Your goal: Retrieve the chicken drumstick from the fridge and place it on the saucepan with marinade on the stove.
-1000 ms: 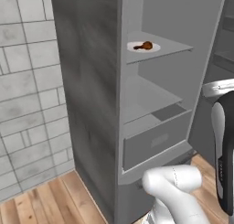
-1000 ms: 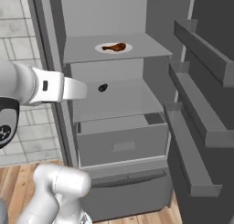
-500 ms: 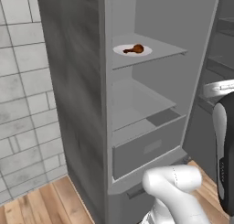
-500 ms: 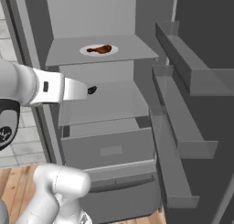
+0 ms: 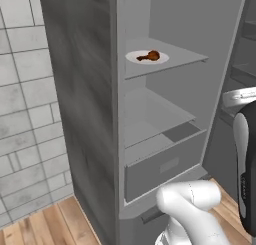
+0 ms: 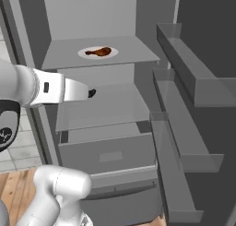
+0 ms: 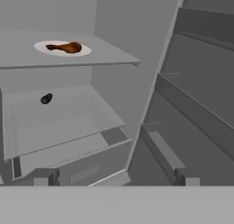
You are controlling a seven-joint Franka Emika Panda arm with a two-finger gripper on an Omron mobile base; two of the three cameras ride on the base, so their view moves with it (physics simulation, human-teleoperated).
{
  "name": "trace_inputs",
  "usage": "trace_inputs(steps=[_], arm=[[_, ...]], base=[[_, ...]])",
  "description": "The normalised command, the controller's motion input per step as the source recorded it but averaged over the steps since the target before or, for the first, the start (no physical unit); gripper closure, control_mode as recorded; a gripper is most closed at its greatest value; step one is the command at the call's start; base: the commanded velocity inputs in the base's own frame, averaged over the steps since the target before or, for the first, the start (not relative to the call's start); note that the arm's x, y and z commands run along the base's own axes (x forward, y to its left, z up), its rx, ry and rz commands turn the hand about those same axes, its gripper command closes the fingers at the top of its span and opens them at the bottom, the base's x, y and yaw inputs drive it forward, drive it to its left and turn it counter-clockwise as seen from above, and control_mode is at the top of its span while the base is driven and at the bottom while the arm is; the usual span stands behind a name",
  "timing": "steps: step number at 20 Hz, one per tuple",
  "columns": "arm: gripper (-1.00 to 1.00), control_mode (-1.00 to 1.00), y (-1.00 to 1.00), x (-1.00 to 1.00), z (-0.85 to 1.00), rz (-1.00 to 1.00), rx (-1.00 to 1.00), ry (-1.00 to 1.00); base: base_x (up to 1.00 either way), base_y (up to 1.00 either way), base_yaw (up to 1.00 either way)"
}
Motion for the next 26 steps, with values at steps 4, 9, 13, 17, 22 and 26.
trace_inputs(steps=[4,9,13,17,22,26], arm=[[-1.00,1.00,0.00,0.00,0.00,0.00,0.00,0.00],[-1.00,1.00,0.00,0.00,0.00,0.00,0.00,0.00],[-1.00,1.00,0.00,0.00,0.00,0.00,0.00,0.00],[-1.00,-1.00,0.00,0.00,0.00,0.00,0.00,0.00],[-1.00,-1.00,0.05,0.09,0.08,-0.04,0.00,0.00],[-1.00,-1.00,0.10,0.20,0.18,-0.08,0.06,0.00]], base=[[0.46,0.00,0.00],[0.45,0.00,-0.01],[0.08,0.00,0.00],[0.00,0.00,0.00],[0.00,0.00,0.00],[0.00,0.00,0.00]])
